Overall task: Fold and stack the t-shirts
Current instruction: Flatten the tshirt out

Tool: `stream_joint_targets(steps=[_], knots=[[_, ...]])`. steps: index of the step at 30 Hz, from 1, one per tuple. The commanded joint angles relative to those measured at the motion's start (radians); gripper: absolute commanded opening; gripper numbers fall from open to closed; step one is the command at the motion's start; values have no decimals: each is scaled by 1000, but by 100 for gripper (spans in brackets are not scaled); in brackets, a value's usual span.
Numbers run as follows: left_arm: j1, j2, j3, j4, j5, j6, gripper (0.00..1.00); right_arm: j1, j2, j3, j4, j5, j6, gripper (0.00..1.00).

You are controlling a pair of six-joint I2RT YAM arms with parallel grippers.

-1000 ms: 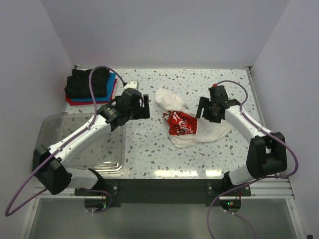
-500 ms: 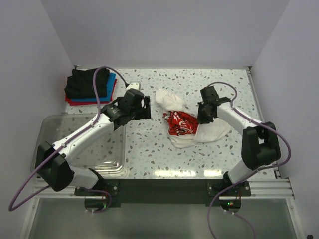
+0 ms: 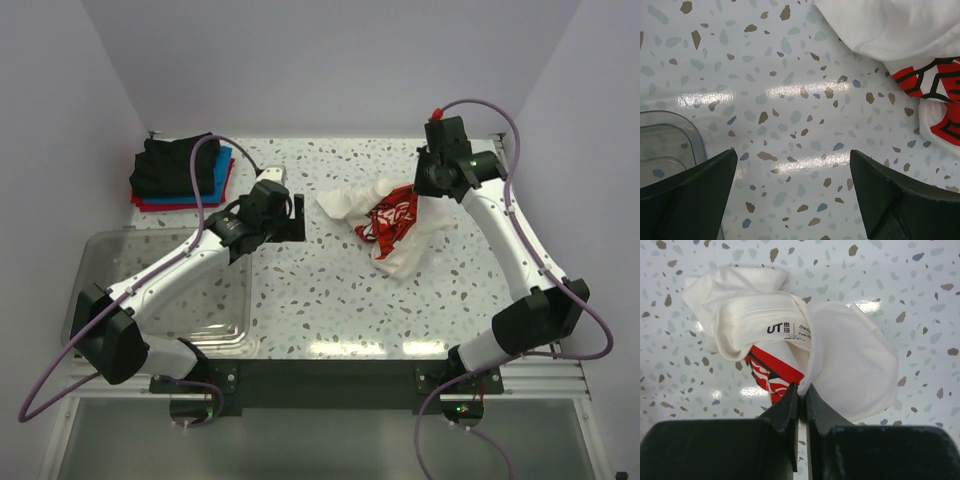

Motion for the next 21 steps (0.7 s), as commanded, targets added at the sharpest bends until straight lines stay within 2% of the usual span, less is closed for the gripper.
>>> stream_joint_targets(steps=[1, 4, 7, 9, 13, 21], knots=[[-8, -6, 10, 62, 18, 25, 100, -4, 15, 46, -86, 12, -20, 4], [-8, -16, 1, 62, 13, 24, 100, -4, 35, -45, -45, -36, 2, 13], [-8, -33, -25, 53, 6, 18, 100, -4, 38, -213, 35, -93, 26, 19], [-9, -48, -39, 50, -1, 16, 100, -4, 42, -267, 91, -116, 39, 22], [-8, -70, -76, 38, -7, -5, 100, -4, 62, -333, 127, -142, 42, 39], [-9, -76, -93, 21, -4, -38, 100, -4, 46, -324, 121, -133, 37, 42]])
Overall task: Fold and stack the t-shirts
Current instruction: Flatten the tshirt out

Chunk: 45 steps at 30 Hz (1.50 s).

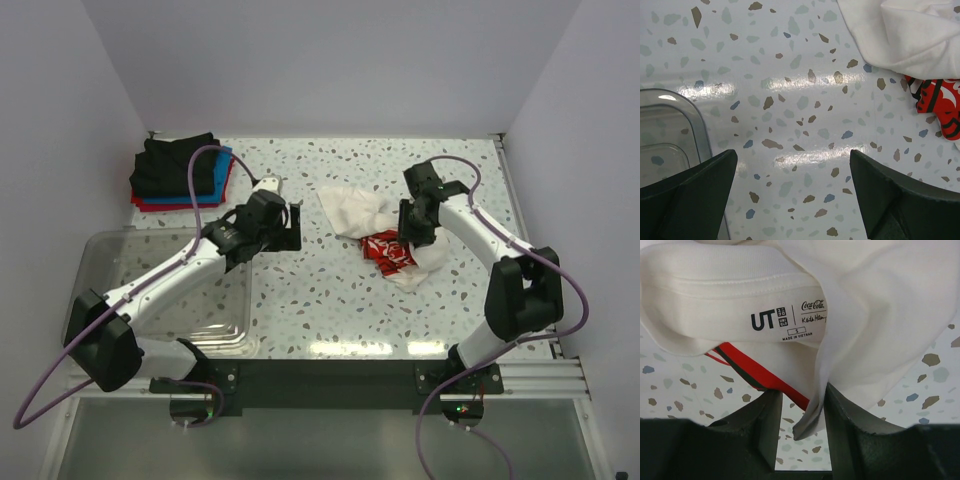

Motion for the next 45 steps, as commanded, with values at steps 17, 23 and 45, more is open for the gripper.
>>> stream_joint_targets(steps=[17, 23, 45], knots=[[-8, -1, 6, 13, 4, -27, 100, -2, -99, 7, -28, 50, -11, 19], [-7, 1, 22, 19, 2, -8, 100, -2, -109, 113, -123, 107, -32, 7], [-8, -15, -4, 22, 7, -13, 100, -4, -135, 63, -131, 101, -48, 37]])
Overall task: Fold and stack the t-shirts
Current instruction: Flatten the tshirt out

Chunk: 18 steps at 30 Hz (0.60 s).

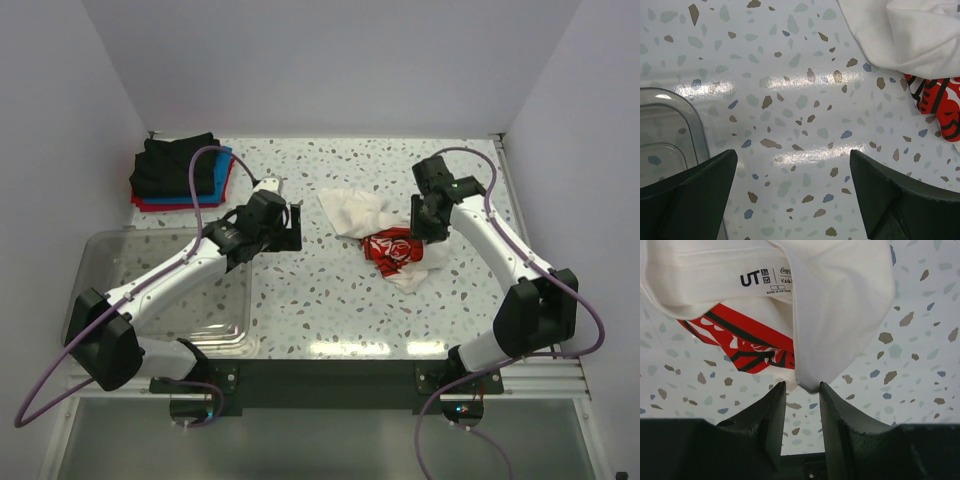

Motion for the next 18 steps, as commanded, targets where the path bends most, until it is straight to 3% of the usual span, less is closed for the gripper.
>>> stream_joint_targets(steps=[1, 7, 18], knots=[[-8, -20, -3, 18, 3, -6, 100, -7, -29, -9, 16, 11, -4, 37], [-8, -21, 0, 21, 5, -9, 100, -13, -31, -9, 48, 28, -14, 39], [-6, -23, 5, 1, -3, -6, 100, -22, 23, -22, 119, 28, -33, 13]])
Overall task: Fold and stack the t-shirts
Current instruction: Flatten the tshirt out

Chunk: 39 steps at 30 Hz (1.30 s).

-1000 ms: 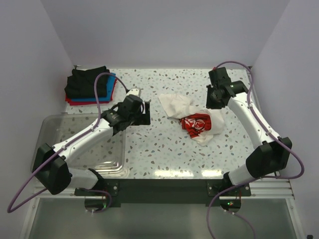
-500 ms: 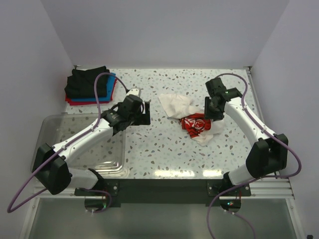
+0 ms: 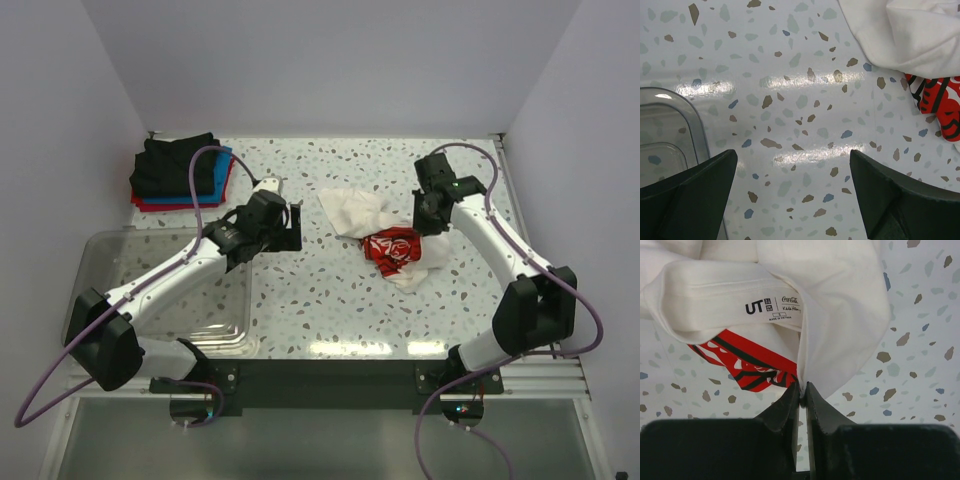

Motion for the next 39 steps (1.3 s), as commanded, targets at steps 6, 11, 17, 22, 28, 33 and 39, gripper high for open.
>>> stream_joint_targets(steps=[6, 11, 17, 22, 28, 33, 39], knots=[[-8, -21, 8, 5, -4, 4, 100, -17, 24, -9, 41, 21, -23, 0], [-9, -21, 31, 41, 20, 67, 100, -20, -21, 198, -57, 30, -31, 0], [-87, 23, 95, 137, 75, 142, 100, -18, 5, 636, -238, 87, -55, 0], [-191, 117, 191, 185, 98, 171, 100, -20, 94, 1017, -355, 106, -65, 0], [-332, 193, 254, 367, 151, 171, 100, -20, 105, 1165, -269, 55, -45, 0], [-374, 335, 398, 421, 186, 162, 100, -18, 65, 1085, -179, 23, -2, 0], [-434, 513, 570, 478, 194, 153, 100, -20, 47, 1039, -136, 17, 52, 0]])
